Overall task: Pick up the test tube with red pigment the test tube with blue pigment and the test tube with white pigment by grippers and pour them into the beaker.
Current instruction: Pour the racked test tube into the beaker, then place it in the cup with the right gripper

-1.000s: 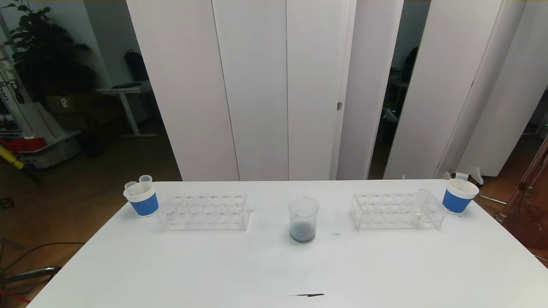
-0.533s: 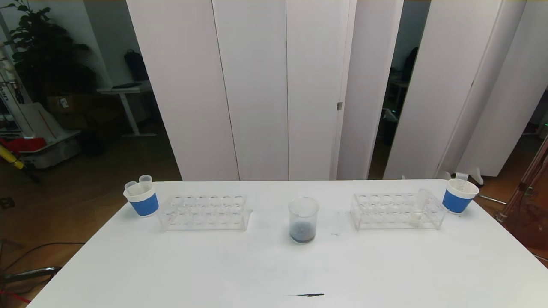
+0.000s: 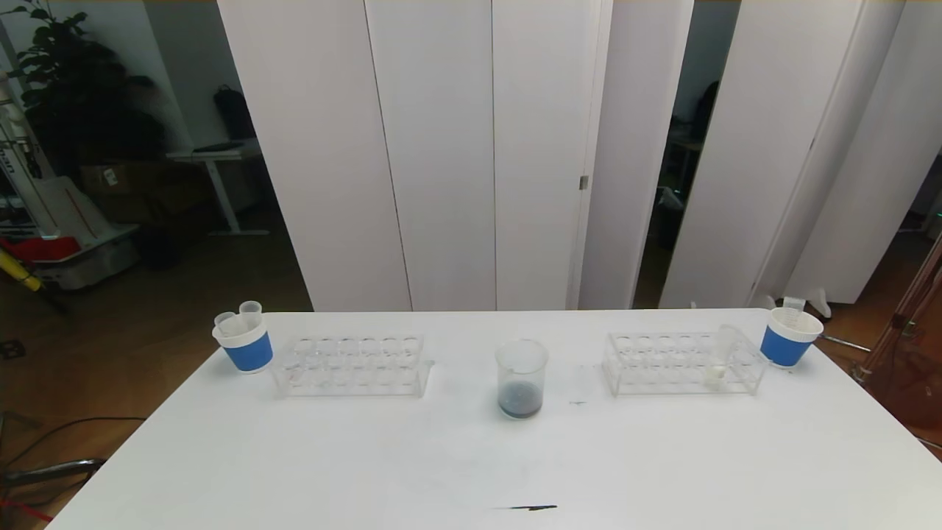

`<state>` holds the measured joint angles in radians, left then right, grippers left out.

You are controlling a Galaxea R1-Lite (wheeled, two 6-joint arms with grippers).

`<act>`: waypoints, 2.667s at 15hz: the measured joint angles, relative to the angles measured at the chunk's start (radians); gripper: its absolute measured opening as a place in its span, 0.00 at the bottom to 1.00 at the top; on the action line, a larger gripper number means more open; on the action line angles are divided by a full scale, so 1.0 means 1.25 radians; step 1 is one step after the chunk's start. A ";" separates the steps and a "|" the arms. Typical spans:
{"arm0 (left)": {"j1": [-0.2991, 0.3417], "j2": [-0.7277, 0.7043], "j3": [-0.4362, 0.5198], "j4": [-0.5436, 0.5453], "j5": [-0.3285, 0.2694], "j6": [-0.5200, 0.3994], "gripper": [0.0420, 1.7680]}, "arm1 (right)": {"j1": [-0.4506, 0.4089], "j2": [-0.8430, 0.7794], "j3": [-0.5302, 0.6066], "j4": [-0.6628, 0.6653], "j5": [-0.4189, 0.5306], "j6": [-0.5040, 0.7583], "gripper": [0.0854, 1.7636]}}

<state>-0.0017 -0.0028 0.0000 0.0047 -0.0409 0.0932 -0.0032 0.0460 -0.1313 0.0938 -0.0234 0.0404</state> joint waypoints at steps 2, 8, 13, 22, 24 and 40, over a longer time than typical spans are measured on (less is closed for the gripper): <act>0.000 0.000 0.000 0.000 0.000 0.000 0.99 | 0.003 0.066 -0.079 -0.004 -0.007 0.014 0.99; 0.000 0.001 0.000 0.000 0.000 0.000 0.99 | 0.004 0.382 -0.349 -0.057 -0.010 0.020 0.99; 0.000 0.001 0.000 0.000 0.000 0.000 0.99 | -0.002 0.684 -0.467 -0.202 -0.010 0.018 0.99; 0.000 0.001 0.000 0.000 0.000 0.000 0.99 | 0.015 1.121 -0.460 -0.480 -0.006 0.013 0.99; 0.000 0.001 0.000 0.000 0.000 0.000 0.99 | 0.022 1.164 -0.405 -0.585 -0.006 0.009 0.99; 0.000 0.001 0.000 0.000 0.000 0.000 0.99 | 0.022 1.512 -0.227 -1.011 -0.016 -0.087 0.99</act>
<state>-0.0017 -0.0013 0.0000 0.0047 -0.0409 0.0932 0.0238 1.9364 -0.4155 -1.1698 -0.0432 -0.0687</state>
